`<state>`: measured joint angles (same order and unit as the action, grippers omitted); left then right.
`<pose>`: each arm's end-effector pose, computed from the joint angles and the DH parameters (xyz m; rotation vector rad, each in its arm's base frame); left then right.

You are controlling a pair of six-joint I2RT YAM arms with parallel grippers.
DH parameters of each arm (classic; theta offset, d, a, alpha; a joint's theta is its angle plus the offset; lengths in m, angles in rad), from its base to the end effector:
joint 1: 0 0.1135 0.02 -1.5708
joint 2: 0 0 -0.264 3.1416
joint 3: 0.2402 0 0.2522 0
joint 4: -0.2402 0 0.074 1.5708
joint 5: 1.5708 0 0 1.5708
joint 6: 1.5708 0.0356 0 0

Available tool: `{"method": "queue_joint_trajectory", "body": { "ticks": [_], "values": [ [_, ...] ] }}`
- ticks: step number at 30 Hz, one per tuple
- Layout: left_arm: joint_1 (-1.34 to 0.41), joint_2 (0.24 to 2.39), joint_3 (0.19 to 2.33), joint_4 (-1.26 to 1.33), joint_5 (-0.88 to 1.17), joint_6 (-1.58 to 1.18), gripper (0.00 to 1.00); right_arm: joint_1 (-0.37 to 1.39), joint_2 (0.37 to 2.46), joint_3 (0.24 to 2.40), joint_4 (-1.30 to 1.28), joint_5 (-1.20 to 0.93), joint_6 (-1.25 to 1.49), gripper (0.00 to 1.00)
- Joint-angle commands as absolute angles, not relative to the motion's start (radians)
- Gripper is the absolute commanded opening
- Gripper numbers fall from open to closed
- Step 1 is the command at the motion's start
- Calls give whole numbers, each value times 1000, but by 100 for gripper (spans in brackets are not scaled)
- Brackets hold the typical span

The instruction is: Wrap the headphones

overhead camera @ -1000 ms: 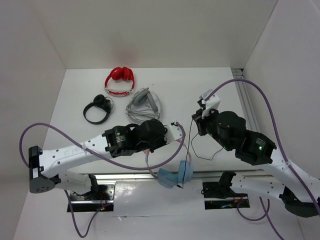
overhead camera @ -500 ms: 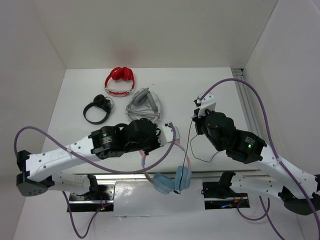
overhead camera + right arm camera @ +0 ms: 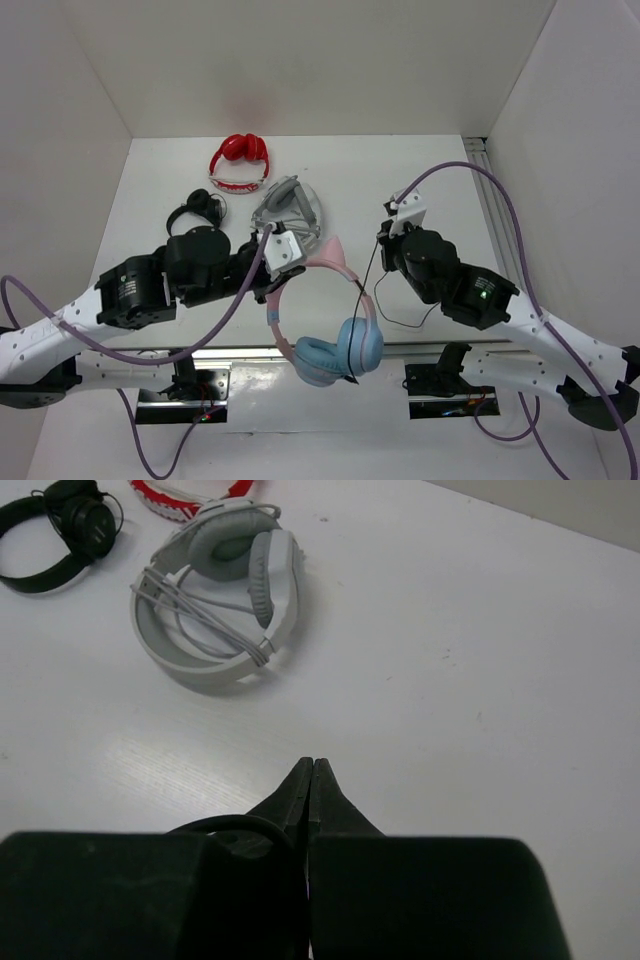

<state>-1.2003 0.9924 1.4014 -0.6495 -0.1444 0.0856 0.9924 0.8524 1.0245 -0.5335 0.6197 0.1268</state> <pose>0.0709 -0.1684 0.4610 1.0283 1.5483 -0.6560 0.1122 0.1341 0.3769 -0.3983 1.8234 0.1741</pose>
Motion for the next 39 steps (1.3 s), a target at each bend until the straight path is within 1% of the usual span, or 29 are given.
{"method": "queue_joint_trajectory", "body": {
  "ticks": [1, 2, 4, 5, 12, 15, 17, 18, 20, 22, 24, 27, 29, 35, 39],
  "values": [
    [-1209, 934, 1442, -499, -130, -6, 0, 994, 829, 973, -405, 617, 164, 0],
    [-1209, 922, 1430, -447, -170, -47, 0, 994, 819, 938, -378, 574, 175, 0],
    [-1209, 902, 1430, -416, -170, -77, 0, 994, 787, 899, -287, 493, 161, 0],
    [-1209, 902, 1439, -407, -195, -119, 0, 994, 776, 862, -256, 412, 147, 0],
    [-1209, 927, 1511, -388, -270, -285, 0, 994, 733, 721, -28, 116, 77, 0],
    [-1209, 927, 1511, -356, -291, -345, 0, 994, 712, 631, 122, 20, 77, 0],
    [-1209, 927, 1511, -356, -307, -379, 0, 994, 712, 583, 252, -41, 89, 3],
    [-1209, 936, 1520, -356, -325, -400, 0, 994, 712, 565, 291, -82, 98, 3],
    [-1209, 936, 1520, -345, -354, -423, 0, 994, 724, 519, 378, -103, 110, 4],
    [-1209, 936, 1511, -345, -431, -454, 0, 994, 733, 490, 422, -132, 135, 4],
    [-1209, 936, 1502, -345, -521, -478, 0, 994, 758, 469, 486, -165, 153, 12],
    [-1209, 936, 1502, -345, -593, -498, 0, 994, 784, 425, 580, -213, 178, 21],
    [-1209, 936, 1502, -345, -647, -509, 0, 994, 795, 396, 618, -247, 202, 24],
    [-1209, 936, 1542, -334, -767, -509, 0, 994, 804, 330, 748, -305, 267, 26],
    [-1209, 959, 1572, -334, -874, -496, 0, 994, 804, 311, 798, -342, 293, 30]
  ]
}}
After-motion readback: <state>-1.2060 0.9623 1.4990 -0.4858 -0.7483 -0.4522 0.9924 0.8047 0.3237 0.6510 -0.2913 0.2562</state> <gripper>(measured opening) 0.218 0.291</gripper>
